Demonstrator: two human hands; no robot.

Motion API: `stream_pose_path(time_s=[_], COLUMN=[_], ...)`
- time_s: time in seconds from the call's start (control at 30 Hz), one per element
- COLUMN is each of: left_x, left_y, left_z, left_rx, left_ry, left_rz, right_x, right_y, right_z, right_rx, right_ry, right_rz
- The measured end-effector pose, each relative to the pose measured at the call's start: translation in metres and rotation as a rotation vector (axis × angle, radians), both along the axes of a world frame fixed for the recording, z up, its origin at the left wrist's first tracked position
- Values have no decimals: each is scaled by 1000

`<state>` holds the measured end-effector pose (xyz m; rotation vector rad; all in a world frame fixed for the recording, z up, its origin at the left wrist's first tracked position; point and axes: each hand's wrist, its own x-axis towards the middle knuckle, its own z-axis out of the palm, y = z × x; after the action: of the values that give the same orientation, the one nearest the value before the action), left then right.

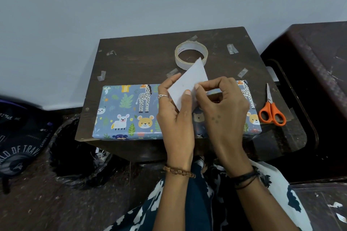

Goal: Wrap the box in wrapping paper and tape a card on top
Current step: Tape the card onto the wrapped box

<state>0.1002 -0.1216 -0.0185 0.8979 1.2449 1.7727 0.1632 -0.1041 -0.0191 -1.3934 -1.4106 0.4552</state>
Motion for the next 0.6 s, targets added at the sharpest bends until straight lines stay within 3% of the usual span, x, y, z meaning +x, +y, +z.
stream_pose_path(time_s=[0.17,0.33,0.4,0.53,0.6], left_x=[-2,-6,-9,-11,-14], left_y=[0,-2,-3,-2,-1], left_z=[0,5,6,12,14], left_rx=[-58,-146,-144,-167,-162], left_ry=[-53,-441,-504,-460,-347], left_rz=[-93,-183,-248,-296,-295], right_x=[-7,-15,-14,-7,-3], right_y=[-5,-16,-18,-16,-16], right_z=[-4,0,0,0,3], right_rx=[57,-49,-81,-98,-64], right_ry=[-10,77,59,175,210], right_rz=[17,163,225,250,256])
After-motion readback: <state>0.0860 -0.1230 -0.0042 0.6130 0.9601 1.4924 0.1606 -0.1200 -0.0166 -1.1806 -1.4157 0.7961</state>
